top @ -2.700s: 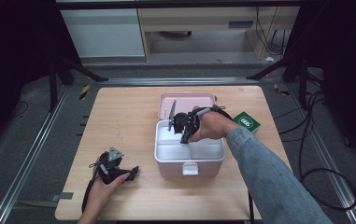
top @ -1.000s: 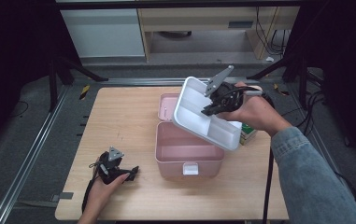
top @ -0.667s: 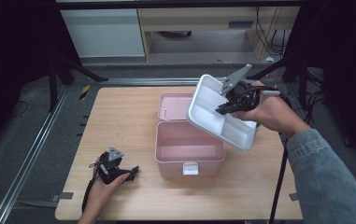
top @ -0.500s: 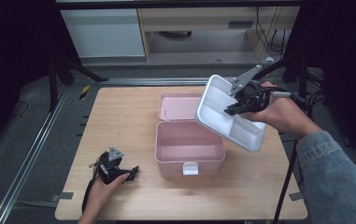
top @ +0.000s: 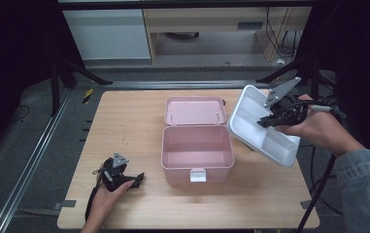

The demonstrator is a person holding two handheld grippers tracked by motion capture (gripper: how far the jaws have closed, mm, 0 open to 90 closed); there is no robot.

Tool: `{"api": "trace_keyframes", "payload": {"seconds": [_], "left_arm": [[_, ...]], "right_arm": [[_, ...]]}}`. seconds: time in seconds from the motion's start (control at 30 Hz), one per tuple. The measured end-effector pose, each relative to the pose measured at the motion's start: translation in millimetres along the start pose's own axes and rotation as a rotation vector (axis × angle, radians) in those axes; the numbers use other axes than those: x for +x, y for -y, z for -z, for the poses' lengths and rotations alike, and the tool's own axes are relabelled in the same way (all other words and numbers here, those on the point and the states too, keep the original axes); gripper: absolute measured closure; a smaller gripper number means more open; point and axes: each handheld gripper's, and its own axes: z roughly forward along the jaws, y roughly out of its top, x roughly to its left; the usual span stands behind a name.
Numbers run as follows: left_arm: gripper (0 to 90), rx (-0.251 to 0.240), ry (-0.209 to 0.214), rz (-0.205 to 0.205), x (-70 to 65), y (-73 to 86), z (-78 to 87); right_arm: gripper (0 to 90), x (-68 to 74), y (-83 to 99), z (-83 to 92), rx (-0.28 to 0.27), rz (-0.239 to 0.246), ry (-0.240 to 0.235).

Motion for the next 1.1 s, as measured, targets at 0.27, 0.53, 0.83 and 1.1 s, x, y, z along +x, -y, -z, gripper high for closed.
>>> {"api": "trace_keyframes", "payload": {"seconds": [0.27,0.53,0.83,1.1], "left_arm": [[0.0,-0.001,0.0,0.0,0.0,0.0,-0.1],[0.0,0.0,0.0,0.0,0.0,0.0,0.0],[0.0,0.0,0.001,0.001,0.0,0.0,0.0],[0.0,0.0,0.0,0.001,-0.1,0.0,0.0]], "right_arm": [[90.0,0.2,30.3,0.3,0.015,-0.041,0.002],[90.0,5.3,51.4,-10.1,0.044,-0.063,-0.017],[90.0,14.5,74.1,-25.1,0.063,-0.096,-0.043],[90.0,24.8,96.1,-39.3,0.09,-0.111,-0.068]]}}
